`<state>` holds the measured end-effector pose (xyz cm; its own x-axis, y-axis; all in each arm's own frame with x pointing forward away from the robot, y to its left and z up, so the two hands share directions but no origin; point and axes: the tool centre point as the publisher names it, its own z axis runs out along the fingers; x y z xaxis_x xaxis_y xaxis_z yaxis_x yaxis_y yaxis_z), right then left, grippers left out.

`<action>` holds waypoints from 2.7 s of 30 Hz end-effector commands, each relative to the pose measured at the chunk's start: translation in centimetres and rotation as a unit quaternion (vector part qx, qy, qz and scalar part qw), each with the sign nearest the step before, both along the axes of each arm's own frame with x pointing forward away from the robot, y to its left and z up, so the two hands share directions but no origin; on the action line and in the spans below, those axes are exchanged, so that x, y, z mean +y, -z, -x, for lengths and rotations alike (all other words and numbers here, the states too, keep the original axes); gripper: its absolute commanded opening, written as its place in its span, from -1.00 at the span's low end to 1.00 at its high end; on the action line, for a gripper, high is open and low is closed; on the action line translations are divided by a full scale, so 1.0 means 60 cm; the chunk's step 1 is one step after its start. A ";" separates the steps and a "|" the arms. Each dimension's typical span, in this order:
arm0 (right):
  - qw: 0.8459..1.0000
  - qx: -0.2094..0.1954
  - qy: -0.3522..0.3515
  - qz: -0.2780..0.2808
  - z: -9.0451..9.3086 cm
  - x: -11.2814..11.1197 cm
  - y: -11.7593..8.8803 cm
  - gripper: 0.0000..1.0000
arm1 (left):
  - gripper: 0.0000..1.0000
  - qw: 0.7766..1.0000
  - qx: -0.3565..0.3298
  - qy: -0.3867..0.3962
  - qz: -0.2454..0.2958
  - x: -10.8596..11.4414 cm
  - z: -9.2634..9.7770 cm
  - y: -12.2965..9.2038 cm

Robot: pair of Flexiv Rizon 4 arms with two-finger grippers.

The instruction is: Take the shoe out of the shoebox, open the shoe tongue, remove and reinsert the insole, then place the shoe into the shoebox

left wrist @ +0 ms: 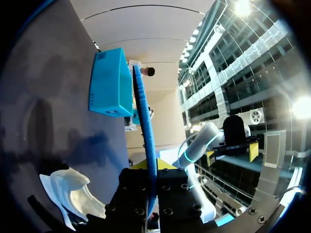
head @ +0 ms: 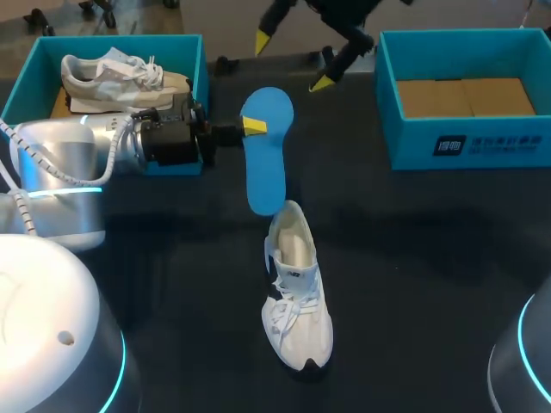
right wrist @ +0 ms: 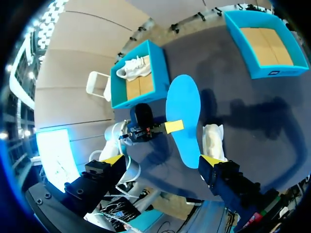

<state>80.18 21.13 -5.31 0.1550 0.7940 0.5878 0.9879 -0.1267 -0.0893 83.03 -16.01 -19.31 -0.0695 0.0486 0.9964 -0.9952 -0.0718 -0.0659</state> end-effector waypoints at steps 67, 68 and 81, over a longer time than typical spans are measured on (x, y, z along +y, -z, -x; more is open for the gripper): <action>0.910 -0.016 0.045 -0.411 -0.023 -0.060 0.118 1.00 | -1.00 0.809 -0.584 -0.006 -0.065 0.050 0.006 -0.054; 0.910 -0.016 0.045 -0.411 -0.023 -0.060 0.118 1.00 | -1.00 0.809 -0.584 -0.006 -0.065 0.050 0.006 -0.054; 0.910 -0.016 0.045 -0.411 -0.023 -0.060 0.118 1.00 | -1.00 0.790 -0.611 -0.002 -0.047 0.055 0.008 -0.055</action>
